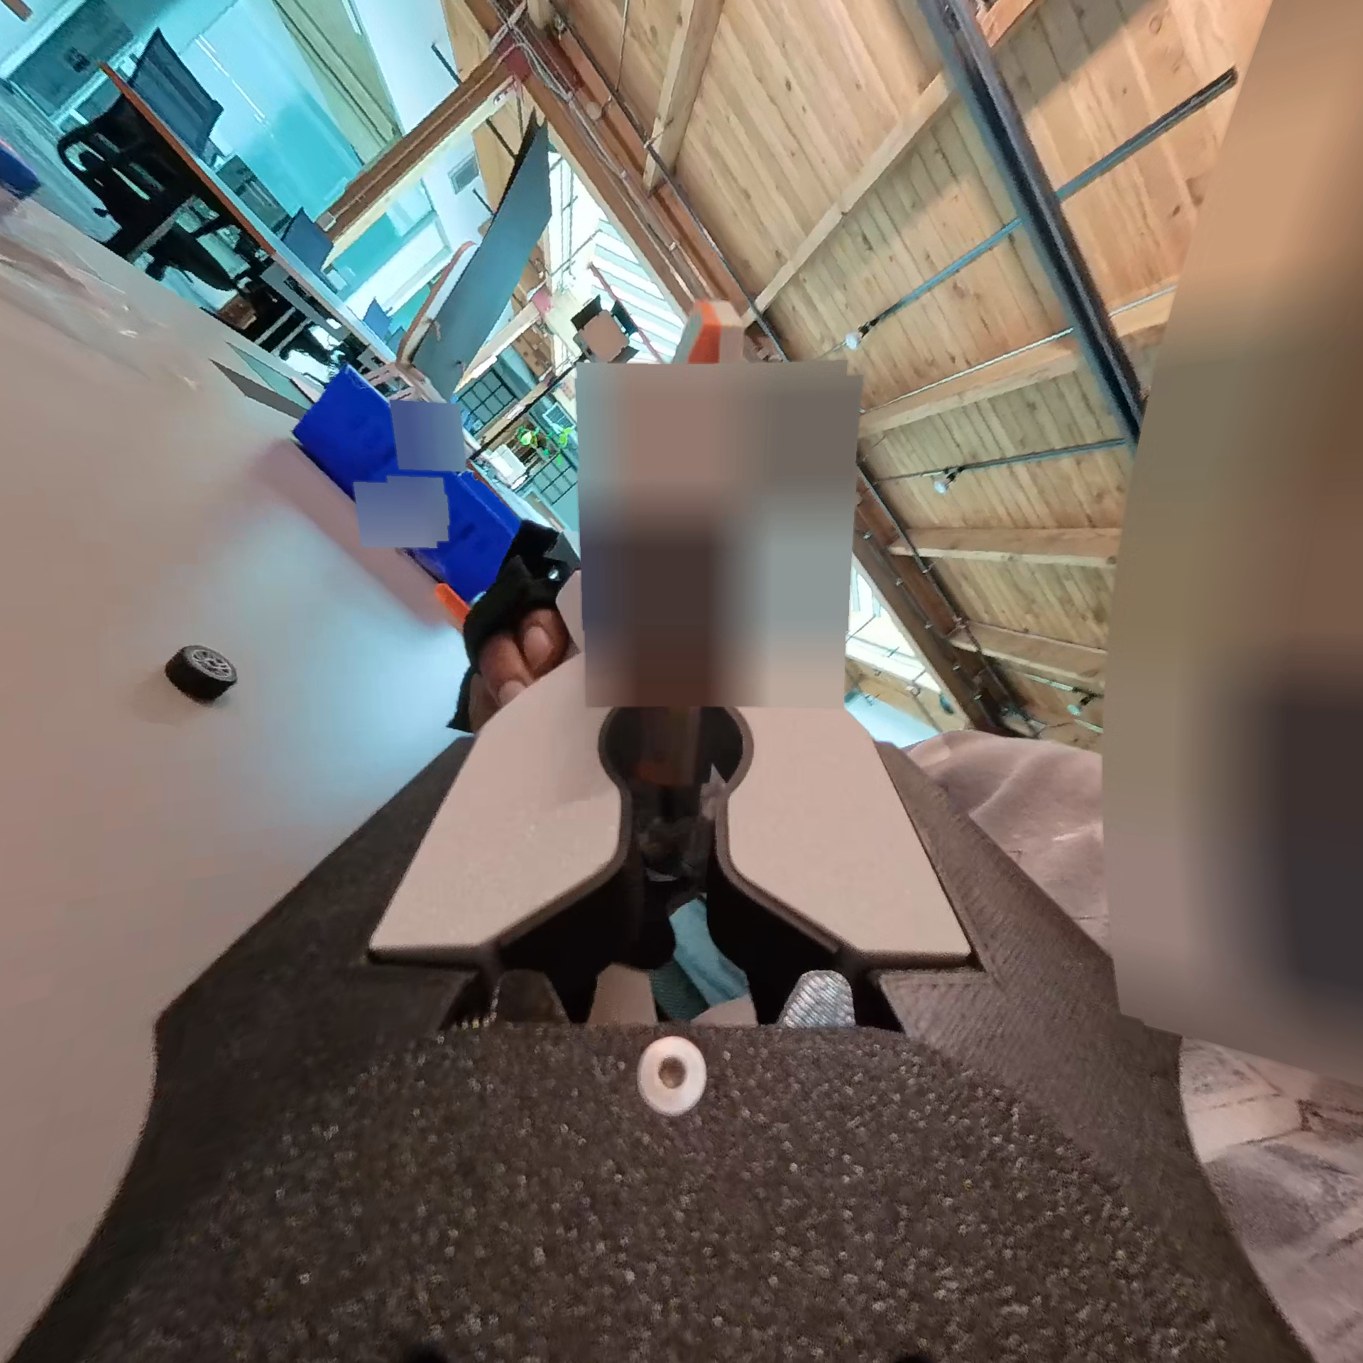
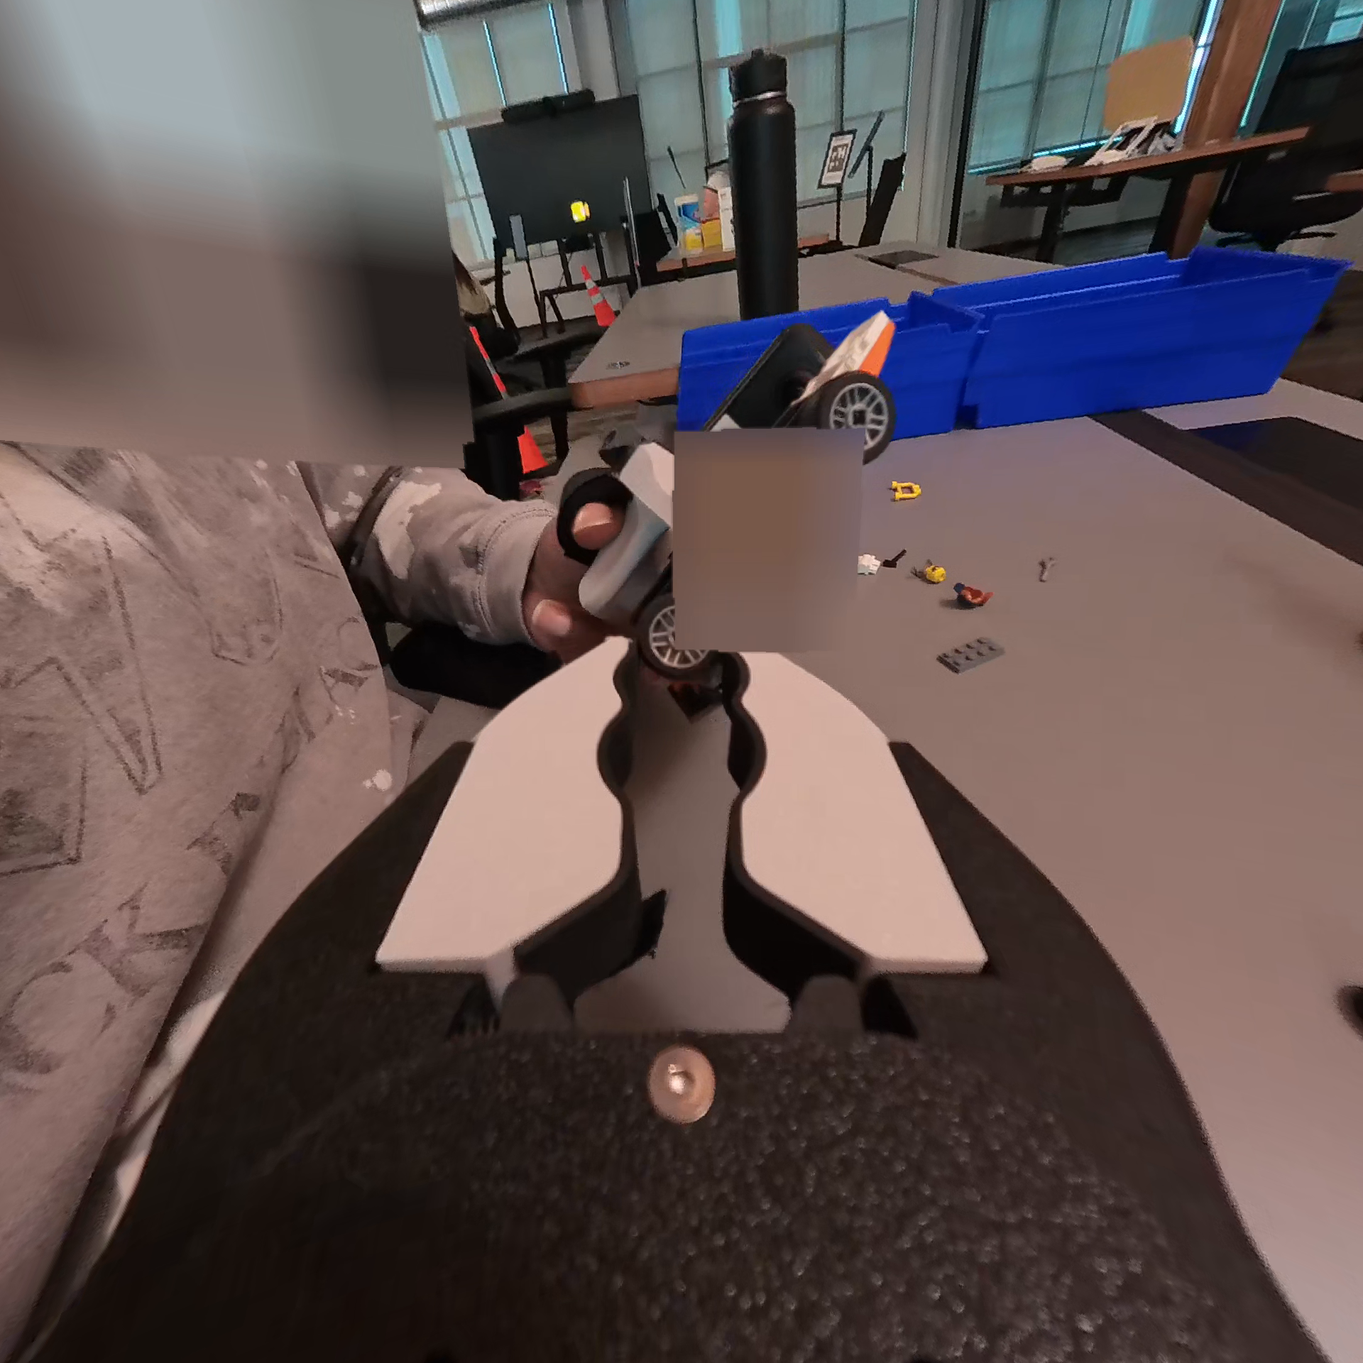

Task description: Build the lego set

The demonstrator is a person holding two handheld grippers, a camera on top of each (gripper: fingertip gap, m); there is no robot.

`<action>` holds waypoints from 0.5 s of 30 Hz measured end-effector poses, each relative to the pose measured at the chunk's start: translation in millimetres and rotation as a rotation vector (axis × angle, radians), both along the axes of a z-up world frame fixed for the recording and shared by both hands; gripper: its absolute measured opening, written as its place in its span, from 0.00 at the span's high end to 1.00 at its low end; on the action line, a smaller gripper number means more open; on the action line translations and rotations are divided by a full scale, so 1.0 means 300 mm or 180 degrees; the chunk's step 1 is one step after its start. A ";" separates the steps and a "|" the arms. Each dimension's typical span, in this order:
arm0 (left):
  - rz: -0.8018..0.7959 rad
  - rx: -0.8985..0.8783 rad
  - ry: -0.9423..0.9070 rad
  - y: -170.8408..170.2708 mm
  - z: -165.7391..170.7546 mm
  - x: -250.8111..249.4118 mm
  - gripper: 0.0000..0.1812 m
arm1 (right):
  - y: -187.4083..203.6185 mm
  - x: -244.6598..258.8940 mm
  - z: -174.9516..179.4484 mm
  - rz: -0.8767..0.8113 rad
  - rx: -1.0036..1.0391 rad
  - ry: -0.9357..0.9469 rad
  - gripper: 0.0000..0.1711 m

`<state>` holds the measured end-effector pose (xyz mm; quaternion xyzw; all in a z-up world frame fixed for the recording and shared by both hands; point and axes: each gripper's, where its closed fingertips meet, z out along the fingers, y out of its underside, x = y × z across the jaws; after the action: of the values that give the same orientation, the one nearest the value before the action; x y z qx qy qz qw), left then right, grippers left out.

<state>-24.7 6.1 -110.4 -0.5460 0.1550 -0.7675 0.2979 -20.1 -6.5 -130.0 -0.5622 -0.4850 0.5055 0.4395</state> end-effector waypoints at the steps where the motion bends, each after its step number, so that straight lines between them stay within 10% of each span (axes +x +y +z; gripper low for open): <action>1: -0.0019 -0.0059 -0.0048 0.001 0.001 -0.002 0.91 | -0.001 -0.002 -0.001 0.0007 0.0014 -0.0027 0.88; 15: -0.0052 -0.0172 -0.0017 0.006 -0.028 -0.001 0.91 | 0.006 -0.005 -0.022 0.0063 0.0225 -0.0418 0.87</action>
<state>-24.9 7.8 -118.7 -0.5505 0.1379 -0.7753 0.2771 -21.6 -4.7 -136.7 -0.5735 -0.5359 0.4543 0.4213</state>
